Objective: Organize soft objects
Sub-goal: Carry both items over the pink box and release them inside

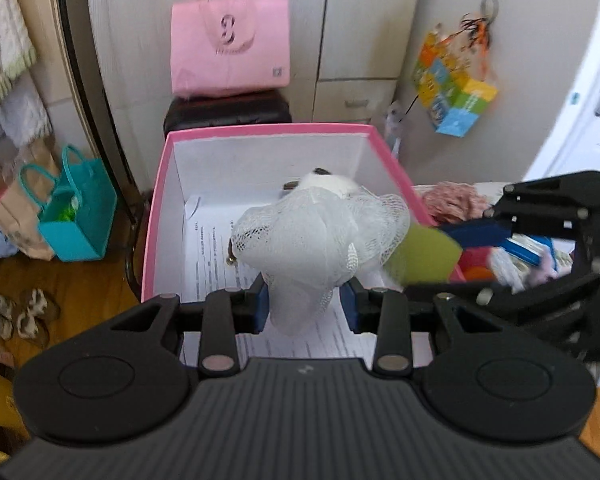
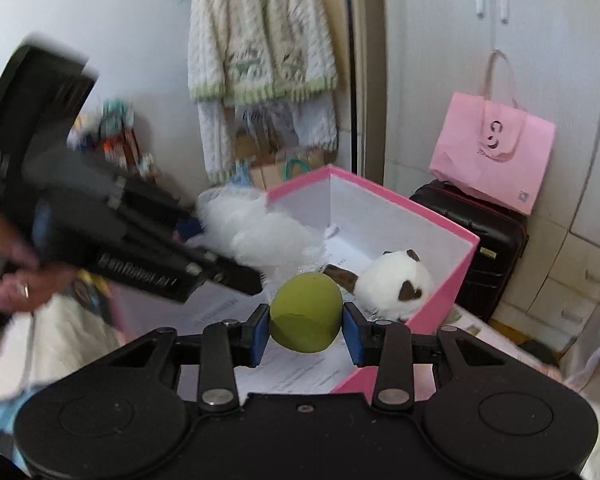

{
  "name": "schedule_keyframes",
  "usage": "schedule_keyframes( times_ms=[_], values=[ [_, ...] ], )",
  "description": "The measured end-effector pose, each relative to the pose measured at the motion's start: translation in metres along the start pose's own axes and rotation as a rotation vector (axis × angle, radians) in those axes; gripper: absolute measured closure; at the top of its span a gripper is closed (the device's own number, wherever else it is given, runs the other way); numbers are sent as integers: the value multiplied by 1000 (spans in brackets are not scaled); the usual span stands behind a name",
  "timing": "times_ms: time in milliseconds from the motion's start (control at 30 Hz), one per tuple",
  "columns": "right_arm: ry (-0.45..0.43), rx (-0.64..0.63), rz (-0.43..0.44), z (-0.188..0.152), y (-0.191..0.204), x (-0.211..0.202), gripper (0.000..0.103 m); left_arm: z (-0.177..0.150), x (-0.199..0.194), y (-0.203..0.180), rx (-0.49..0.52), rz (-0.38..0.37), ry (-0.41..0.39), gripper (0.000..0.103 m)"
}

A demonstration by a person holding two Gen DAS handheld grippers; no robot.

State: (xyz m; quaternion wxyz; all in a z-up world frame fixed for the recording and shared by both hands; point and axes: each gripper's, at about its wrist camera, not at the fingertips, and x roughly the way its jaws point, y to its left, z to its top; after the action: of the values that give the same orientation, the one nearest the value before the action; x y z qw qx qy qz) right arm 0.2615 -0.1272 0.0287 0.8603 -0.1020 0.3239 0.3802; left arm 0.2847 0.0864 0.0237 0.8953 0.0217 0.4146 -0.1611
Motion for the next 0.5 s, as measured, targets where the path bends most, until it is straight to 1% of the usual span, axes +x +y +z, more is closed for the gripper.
schedule_keyframes(
  times_ms=[67, 133, 267, 367, 400, 433, 467, 500],
  values=[
    [42, -23, -11, 8, -7, 18, 59, 10, 15, 5, -9, 21, 23, 68],
    [84, -37, -3, 14, -15, 36, 59, 17, 29, 8, -13, 44, 42, 68],
    [135, -95, -8, 19, -19, 61, 59, 25, 52, 11, -3, 86, 78, 68],
    [151, -139, -23, 22, -16, 75, 59, 28, 61, 10, -3, 115, 85, 62],
    [155, -156, -30, 22, -15, 79, 58, 28, 62, 10, -6, 126, 84, 55],
    [152, -171, -41, 22, -14, 81, 58, 28, 62, 9, -6, 127, 81, 50],
    [143, -180, -58, 22, -12, 83, 58, 27, 60, 9, -8, 118, 72, 49],
    [134, -183, -68, 22, -13, 83, 57, 28, 59, 10, -10, 112, 66, 46]
  ],
)
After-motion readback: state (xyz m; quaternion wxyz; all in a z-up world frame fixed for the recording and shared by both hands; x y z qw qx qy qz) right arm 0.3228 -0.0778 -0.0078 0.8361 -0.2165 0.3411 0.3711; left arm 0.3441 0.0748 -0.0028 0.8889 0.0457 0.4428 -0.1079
